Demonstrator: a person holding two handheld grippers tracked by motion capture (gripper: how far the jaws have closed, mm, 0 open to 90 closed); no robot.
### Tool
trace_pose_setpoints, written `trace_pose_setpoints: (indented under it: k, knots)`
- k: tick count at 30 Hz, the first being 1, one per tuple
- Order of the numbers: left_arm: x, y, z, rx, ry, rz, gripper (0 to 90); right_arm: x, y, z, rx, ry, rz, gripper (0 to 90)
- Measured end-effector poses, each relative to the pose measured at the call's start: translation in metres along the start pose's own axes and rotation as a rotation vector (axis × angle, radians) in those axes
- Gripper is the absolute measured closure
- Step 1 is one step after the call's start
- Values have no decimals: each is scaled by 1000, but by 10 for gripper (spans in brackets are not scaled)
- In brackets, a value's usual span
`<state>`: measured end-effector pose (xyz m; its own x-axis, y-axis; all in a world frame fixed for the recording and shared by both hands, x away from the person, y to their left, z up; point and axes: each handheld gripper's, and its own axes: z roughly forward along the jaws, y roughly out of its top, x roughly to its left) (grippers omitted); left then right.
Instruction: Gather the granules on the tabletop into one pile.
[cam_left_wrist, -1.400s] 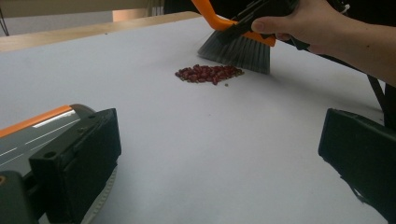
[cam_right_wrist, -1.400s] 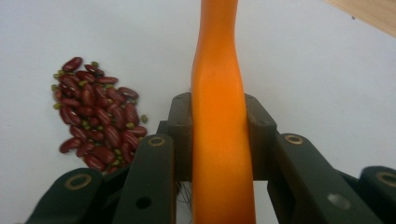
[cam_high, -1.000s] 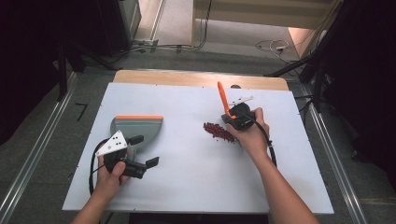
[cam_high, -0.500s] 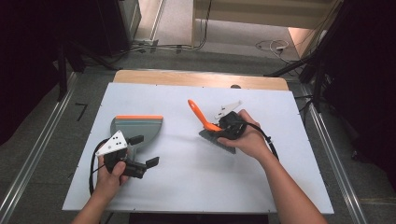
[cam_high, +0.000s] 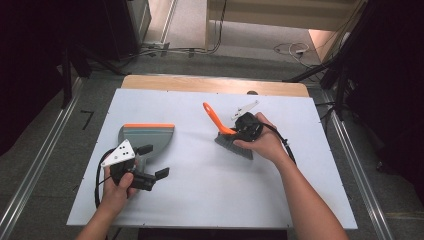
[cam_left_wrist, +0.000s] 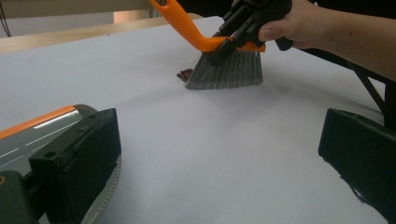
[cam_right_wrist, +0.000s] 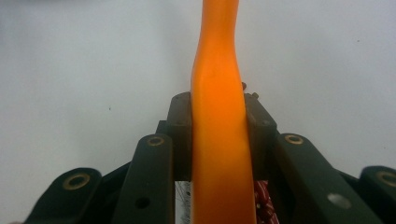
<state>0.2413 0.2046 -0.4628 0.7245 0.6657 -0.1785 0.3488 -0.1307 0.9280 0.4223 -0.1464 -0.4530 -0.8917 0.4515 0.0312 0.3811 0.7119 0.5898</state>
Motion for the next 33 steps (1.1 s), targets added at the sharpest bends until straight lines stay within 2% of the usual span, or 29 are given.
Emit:
trace_pose_setpoints:
  k: [3,7,10,14,22,29,33]
  knots:
    - [0,0,1,2,-1,2,0,1,0,-1,-2,-25,-12,681]
    - [0,0,0,0,0,2,0,2,0,-7,-9,-32,0,682]
    - [0,0,0,0,0,2,0,3,0,-13,-28,-33,-6,682]
    - [0,0,1,2,2,3,0,7,1,-24,-64,-35,15,682]
    - [0,0,0,1,5,4,0,10,-6,-50,-144,-56,91,682]
    - [0,0,1,1,10,8,0,9,-24,-73,-209,-68,168,682]
    - [0,0,1,0,14,9,0,11,-37,-81,-224,-79,200,682]
